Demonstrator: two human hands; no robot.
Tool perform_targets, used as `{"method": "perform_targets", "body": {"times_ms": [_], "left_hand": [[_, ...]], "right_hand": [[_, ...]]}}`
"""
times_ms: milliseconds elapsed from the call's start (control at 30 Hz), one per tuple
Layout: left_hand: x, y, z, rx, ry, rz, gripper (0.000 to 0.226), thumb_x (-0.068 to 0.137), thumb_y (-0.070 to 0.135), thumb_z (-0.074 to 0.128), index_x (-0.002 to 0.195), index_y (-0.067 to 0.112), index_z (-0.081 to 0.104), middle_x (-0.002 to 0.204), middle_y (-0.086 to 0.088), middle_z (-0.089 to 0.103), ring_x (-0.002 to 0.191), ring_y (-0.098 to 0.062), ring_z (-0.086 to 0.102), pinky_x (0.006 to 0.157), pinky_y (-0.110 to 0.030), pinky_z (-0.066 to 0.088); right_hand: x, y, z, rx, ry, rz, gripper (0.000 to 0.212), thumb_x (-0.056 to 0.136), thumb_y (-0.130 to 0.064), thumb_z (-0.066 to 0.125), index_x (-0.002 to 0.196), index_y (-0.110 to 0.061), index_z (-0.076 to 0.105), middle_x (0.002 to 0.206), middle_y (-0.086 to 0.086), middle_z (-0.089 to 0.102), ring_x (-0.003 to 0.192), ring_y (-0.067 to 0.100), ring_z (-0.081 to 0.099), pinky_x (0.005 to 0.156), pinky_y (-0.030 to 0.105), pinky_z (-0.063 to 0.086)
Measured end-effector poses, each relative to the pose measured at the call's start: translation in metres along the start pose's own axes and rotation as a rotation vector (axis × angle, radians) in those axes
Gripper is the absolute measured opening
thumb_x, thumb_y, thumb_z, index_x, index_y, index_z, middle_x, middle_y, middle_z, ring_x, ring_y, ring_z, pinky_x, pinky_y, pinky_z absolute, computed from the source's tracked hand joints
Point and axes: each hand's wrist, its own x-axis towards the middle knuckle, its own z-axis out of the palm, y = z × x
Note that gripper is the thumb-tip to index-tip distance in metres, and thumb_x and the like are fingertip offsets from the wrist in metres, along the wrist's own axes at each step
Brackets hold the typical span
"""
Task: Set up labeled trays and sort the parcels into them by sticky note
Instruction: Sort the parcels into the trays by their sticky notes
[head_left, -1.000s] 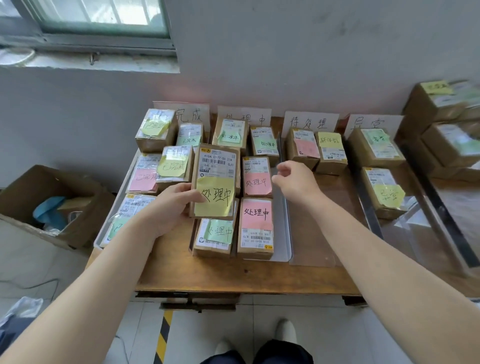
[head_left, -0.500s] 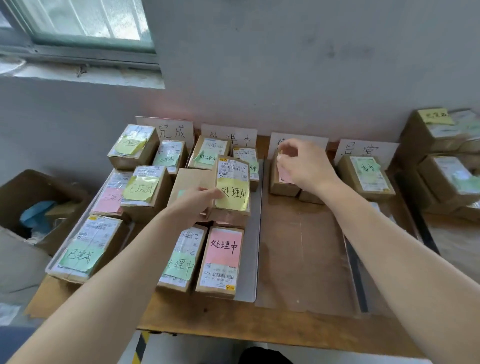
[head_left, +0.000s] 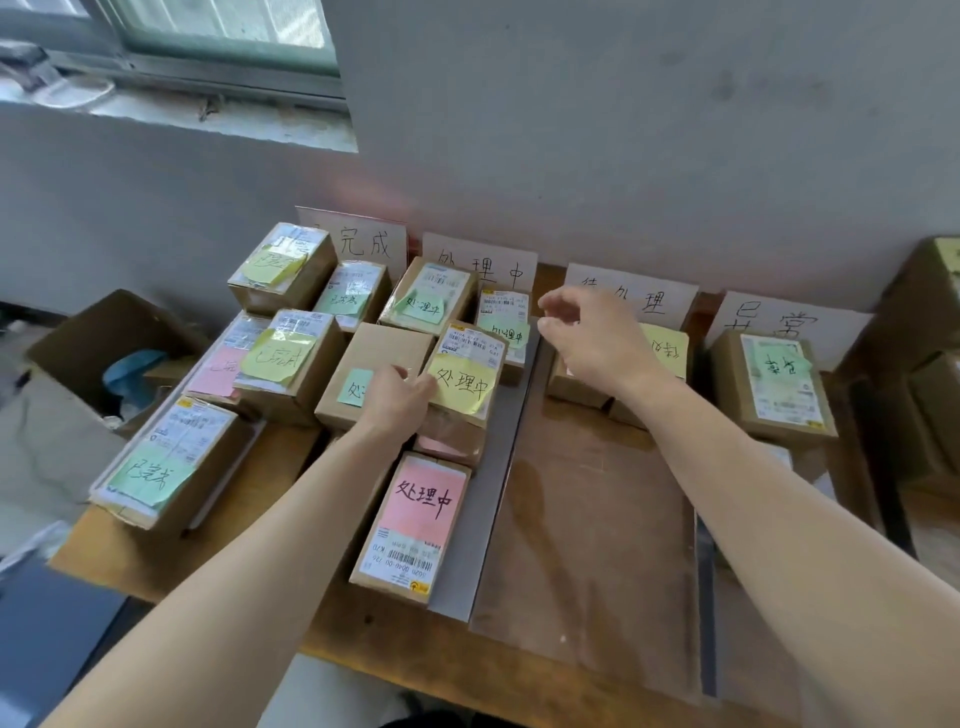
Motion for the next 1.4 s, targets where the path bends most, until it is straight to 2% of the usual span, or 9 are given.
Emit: {"method": "perform_targets", "body": {"times_ms": [133, 300, 500, 600, 733, 833, 933, 1200, 1400], "left_hand": [[-0.008, -0.001, -0.002, 0.115, 0.122, 0.047, 0.041, 0.093, 0.017, 0.054, 0.129, 0.001, 0.042, 0.123, -0.015, 0.052, 0.101, -0.026, 0.055, 0.077, -0.033, 0.045], [-0.026, 0.018, -0.014, 0.205, 0.198, 0.272, 0.037, 0.092, 0.013, 0.053, 0.127, 0.007, 0.044, 0.125, -0.009, 0.047, 0.113, -0.024, 0.049, 0.095, -0.037, 0.044], [-0.057, 0.068, -0.023, 0.246, 0.177, 0.695, 0.029, 0.093, 0.012, 0.05, 0.122, 0.008, 0.05, 0.121, -0.007, 0.05, 0.112, -0.021, 0.047, 0.096, -0.032, 0.04], [-0.08, 0.095, -0.019, 0.265, 0.175, 0.902, 0.028, 0.092, 0.011, 0.05, 0.119, 0.006, 0.052, 0.118, -0.009, 0.051, 0.109, -0.024, 0.047, 0.093, -0.034, 0.04], [-0.12, 0.131, 0.004, 0.264, 0.14, 1.165, 0.03, 0.091, 0.009, 0.049, 0.12, 0.004, 0.053, 0.119, -0.011, 0.051, 0.11, -0.025, 0.045, 0.088, -0.026, 0.031], [-0.156, 0.152, 0.028, 0.209, 0.057, 1.31, 0.029, 0.092, 0.011, 0.049, 0.119, 0.004, 0.054, 0.117, -0.012, 0.051, 0.109, -0.026, 0.046, 0.089, -0.031, 0.033], [-0.193, 0.168, 0.051, 0.175, 0.009, 1.441, 0.028, 0.091, 0.013, 0.049, 0.117, 0.005, 0.055, 0.114, -0.012, 0.053, 0.107, -0.027, 0.047, 0.089, -0.033, 0.034], [-0.275, 0.2, 0.114, 0.069, -0.026, 1.591, 0.026, 0.091, 0.017, 0.049, 0.114, 0.007, 0.055, 0.112, -0.01, 0.055, 0.101, -0.025, 0.05, 0.085, -0.037, 0.041], [-0.331, 0.212, 0.209, 0.035, -0.028, 1.534, 0.024, 0.091, 0.015, 0.052, 0.113, 0.006, 0.056, 0.109, -0.005, 0.051, 0.096, -0.018, 0.049, 0.077, -0.027, 0.039]], "right_hand": [[-0.001, -0.001, 0.002, -0.01, -0.009, -0.013, 0.031, 0.093, -0.016, 0.054, 0.124, -0.01, 0.06, 0.12, 0.004, 0.064, 0.095, 0.006, 0.051, 0.083, 0.016, 0.036], [-0.014, -0.01, -0.007, -0.054, 0.032, -0.041, 0.032, 0.095, -0.017, 0.052, 0.125, -0.011, 0.059, 0.122, 0.003, 0.062, 0.106, 0.01, 0.054, 0.085, 0.016, 0.035], [-0.044, -0.032, -0.032, -0.17, 0.157, -0.089, 0.032, 0.095, -0.017, 0.051, 0.125, -0.009, 0.058, 0.123, 0.006, 0.062, 0.114, 0.019, 0.055, 0.094, 0.026, 0.039], [-0.063, -0.041, -0.051, -0.268, 0.252, -0.083, 0.035, 0.096, -0.018, 0.052, 0.129, -0.009, 0.055, 0.129, 0.006, 0.059, 0.12, 0.019, 0.051, 0.096, 0.024, 0.037], [-0.101, -0.037, -0.082, -0.462, 0.405, -0.009, 0.035, 0.095, -0.02, 0.052, 0.128, -0.008, 0.054, 0.128, 0.008, 0.055, 0.123, 0.024, 0.044, 0.1, 0.034, 0.035], [-0.137, -0.025, -0.106, -0.559, 0.522, 0.044, 0.031, 0.092, -0.018, 0.056, 0.119, -0.003, 0.057, 0.121, 0.013, 0.057, 0.12, 0.03, 0.044, 0.099, 0.042, 0.039], [-0.171, -0.011, -0.133, -0.639, 0.642, 0.12, 0.029, 0.088, -0.016, 0.059, 0.113, -0.002, 0.059, 0.116, 0.014, 0.059, 0.116, 0.032, 0.046, 0.095, 0.041, 0.039], [-0.239, 0.038, -0.211, -0.678, 0.865, 0.124, 0.032, 0.088, -0.017, 0.06, 0.116, -0.001, 0.06, 0.117, 0.015, 0.061, 0.115, 0.032, 0.049, 0.095, 0.041, 0.041], [-0.283, 0.127, -0.283, -0.585, 0.841, 0.155, 0.036, 0.091, -0.019, 0.057, 0.124, -0.004, 0.057, 0.125, 0.012, 0.058, 0.124, 0.029, 0.043, 0.1, 0.04, 0.037]]}}
